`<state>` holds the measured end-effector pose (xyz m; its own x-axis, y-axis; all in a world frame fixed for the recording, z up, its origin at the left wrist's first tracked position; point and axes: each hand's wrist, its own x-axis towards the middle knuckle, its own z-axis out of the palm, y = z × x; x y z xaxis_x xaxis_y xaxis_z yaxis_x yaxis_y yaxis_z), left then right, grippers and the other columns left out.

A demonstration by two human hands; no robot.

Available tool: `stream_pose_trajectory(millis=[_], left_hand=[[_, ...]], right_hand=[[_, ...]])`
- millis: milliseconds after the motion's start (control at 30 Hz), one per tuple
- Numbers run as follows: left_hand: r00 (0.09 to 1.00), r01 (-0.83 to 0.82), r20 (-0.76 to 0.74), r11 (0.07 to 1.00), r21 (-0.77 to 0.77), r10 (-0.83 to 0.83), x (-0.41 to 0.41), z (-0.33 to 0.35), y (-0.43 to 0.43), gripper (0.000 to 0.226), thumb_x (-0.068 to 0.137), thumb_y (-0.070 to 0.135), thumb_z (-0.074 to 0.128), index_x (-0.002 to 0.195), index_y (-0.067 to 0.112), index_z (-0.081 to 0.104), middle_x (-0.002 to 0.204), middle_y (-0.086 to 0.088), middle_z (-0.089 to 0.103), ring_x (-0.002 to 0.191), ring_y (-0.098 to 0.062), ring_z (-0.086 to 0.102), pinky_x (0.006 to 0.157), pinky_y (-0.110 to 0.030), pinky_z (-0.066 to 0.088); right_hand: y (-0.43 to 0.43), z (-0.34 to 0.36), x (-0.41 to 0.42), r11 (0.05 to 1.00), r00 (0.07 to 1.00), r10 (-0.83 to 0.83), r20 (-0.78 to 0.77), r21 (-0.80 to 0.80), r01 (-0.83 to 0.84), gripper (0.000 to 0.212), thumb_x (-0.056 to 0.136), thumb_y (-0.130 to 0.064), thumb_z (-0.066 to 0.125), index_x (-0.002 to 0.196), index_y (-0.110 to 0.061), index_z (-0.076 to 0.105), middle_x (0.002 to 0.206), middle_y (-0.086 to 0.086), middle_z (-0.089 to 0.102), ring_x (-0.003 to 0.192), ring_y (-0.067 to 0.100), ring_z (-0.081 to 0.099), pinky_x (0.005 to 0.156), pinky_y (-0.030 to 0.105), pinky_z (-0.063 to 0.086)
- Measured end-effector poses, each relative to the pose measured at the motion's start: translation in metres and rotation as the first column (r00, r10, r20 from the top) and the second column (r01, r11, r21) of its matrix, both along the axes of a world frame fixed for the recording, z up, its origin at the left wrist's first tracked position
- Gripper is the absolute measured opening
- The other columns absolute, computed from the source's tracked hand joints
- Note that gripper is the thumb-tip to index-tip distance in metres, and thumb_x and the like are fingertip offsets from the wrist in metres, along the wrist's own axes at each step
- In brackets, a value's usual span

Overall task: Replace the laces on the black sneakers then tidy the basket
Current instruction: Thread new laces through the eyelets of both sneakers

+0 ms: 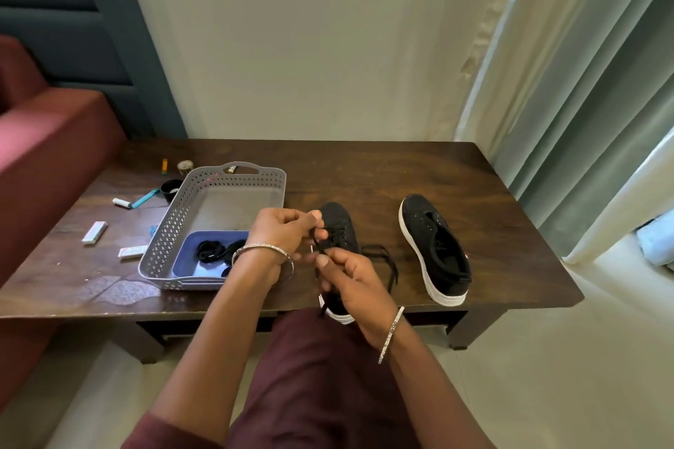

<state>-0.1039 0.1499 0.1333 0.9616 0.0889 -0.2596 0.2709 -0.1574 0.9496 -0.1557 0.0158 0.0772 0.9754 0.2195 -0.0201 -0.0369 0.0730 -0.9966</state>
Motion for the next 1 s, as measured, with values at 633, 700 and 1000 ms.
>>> stream_pose_trajectory(millis=[633, 700, 1000], left_hand=[[0.973, -0.203, 0.098, 0.57, 0.796, 0.209, 0.008, -0.041, 0.038, 0.032, 0.1, 0.033, 0.045, 0.101, 0.006, 0.063, 0.1, -0.023, 0.065, 0.094, -0.044, 0.061, 0.07, -0.042, 0.043], [0.966, -0.247, 0.243, 0.581, 0.775, 0.087, -0.004, -0.038, 0.024, 0.028, 0.102, 0.033, 0.044, 0.106, 0.009, 0.058, 0.099, -0.019, 0.066, 0.095, -0.041, 0.062, 0.073, -0.043, 0.045], [0.785, 0.275, 0.493, 0.924, 0.265, -0.375, -0.064, -0.034, -0.038, 0.031, 0.106, 0.031, 0.041, 0.107, 0.019, 0.069, 0.084, 0.009, 0.07, 0.074, -0.005, 0.064, 0.068, -0.021, 0.05]], right_hand=[[-0.111, 0.023, -0.023, 0.887, 0.908, -0.415, -0.067, -0.251, 0.387, 0.039, 0.101, -0.031, 0.055, 0.073, -0.01, 0.07, 0.049, -0.008, 0.035, 0.046, 0.007, 0.032, 0.049, 0.02, 0.031], [-0.098, 0.025, -0.022, 0.881, 0.926, -0.376, -0.006, -0.311, 0.356, 0.037, 0.1, -0.033, 0.056, 0.078, -0.011, 0.075, 0.044, -0.013, 0.035, 0.043, 0.003, 0.032, 0.049, 0.017, 0.029], [-0.037, 0.027, -0.024, 0.938, 0.997, -0.064, 0.03, -0.338, 0.07, 0.048, 0.101, -0.033, 0.056, 0.057, -0.013, 0.057, 0.042, -0.007, 0.044, 0.04, 0.003, 0.036, 0.048, 0.024, 0.028]])
